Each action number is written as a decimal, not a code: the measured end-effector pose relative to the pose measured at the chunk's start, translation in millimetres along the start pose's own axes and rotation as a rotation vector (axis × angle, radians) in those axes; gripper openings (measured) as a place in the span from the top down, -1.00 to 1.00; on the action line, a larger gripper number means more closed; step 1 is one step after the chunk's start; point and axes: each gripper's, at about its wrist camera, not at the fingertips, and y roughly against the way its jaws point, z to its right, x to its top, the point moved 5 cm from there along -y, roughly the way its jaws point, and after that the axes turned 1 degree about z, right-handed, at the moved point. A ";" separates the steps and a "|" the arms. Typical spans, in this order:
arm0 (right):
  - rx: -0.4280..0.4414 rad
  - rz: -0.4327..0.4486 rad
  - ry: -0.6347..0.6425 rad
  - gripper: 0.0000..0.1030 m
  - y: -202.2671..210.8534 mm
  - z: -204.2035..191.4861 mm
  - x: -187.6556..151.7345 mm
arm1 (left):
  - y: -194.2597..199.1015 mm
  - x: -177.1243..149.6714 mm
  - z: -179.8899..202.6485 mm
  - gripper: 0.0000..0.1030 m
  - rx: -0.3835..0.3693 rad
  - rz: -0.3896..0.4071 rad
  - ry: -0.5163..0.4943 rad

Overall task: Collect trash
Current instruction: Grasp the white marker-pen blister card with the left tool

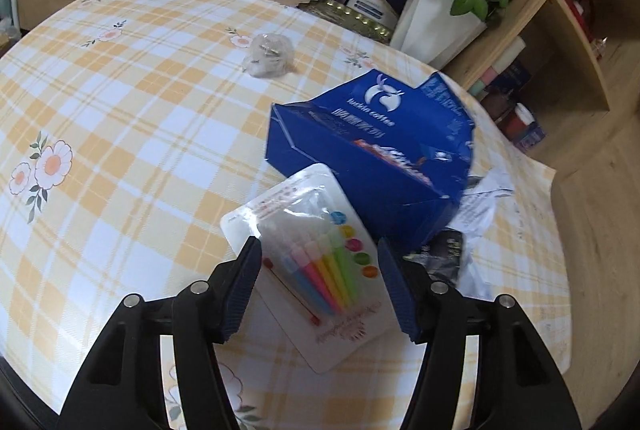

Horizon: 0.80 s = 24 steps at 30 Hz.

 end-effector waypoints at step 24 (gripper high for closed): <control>0.163 -0.108 -0.071 -0.74 -88.0 -34.8 110.0 | 62.9 -4.5 -35.3 0.35 -0.084 0.063 -0.209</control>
